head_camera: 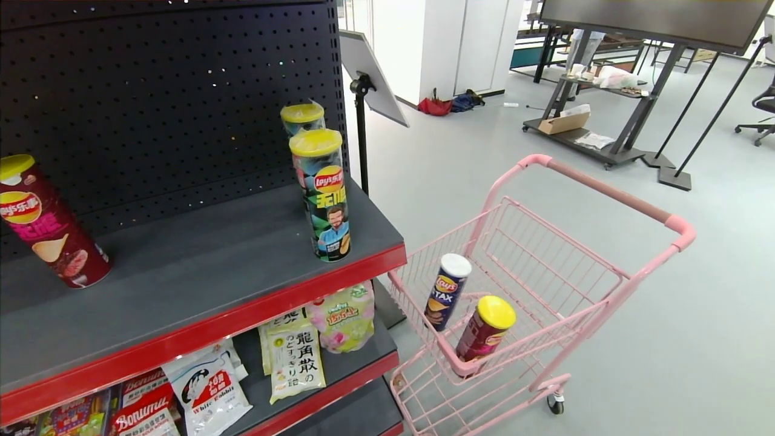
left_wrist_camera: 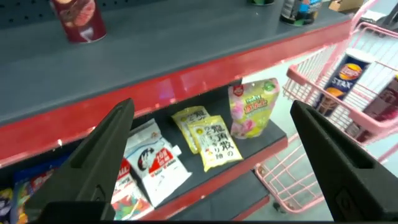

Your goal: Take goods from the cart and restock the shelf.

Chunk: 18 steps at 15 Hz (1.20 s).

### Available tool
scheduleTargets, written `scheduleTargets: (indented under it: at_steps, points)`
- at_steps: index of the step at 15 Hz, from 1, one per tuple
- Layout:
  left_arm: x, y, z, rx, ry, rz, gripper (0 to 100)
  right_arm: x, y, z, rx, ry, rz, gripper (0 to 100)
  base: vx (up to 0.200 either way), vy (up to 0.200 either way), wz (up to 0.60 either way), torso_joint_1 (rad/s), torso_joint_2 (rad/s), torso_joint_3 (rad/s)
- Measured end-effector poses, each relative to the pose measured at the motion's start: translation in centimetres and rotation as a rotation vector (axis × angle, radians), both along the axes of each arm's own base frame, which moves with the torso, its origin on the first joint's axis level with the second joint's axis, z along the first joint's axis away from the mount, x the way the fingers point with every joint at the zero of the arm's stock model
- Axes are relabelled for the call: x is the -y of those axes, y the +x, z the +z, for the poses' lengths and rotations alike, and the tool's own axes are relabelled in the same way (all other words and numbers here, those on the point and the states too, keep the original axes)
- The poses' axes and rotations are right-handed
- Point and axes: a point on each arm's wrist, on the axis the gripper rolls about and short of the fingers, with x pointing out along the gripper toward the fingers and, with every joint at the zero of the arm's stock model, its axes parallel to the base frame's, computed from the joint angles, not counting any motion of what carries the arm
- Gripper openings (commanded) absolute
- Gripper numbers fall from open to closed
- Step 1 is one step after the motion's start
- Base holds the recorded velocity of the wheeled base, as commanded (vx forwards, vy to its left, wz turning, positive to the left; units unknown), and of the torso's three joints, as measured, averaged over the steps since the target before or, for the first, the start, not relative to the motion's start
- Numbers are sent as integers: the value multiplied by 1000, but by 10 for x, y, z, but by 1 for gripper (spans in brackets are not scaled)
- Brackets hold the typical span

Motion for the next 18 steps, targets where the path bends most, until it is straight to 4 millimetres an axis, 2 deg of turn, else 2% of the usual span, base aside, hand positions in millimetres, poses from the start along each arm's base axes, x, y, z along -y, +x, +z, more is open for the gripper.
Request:
scheduleTargets:
  at_steps: [9, 18]
  points:
    - [0, 0, 0, 0, 0, -1, 100, 0, 0, 0, 1, 0, 0, 100, 0, 0, 0, -8, 15, 10]
    - [0, 0, 0, 0, 0, 0, 100, 0, 0, 0, 1, 4, 0, 100, 0, 0, 0, -134, 359, 213]
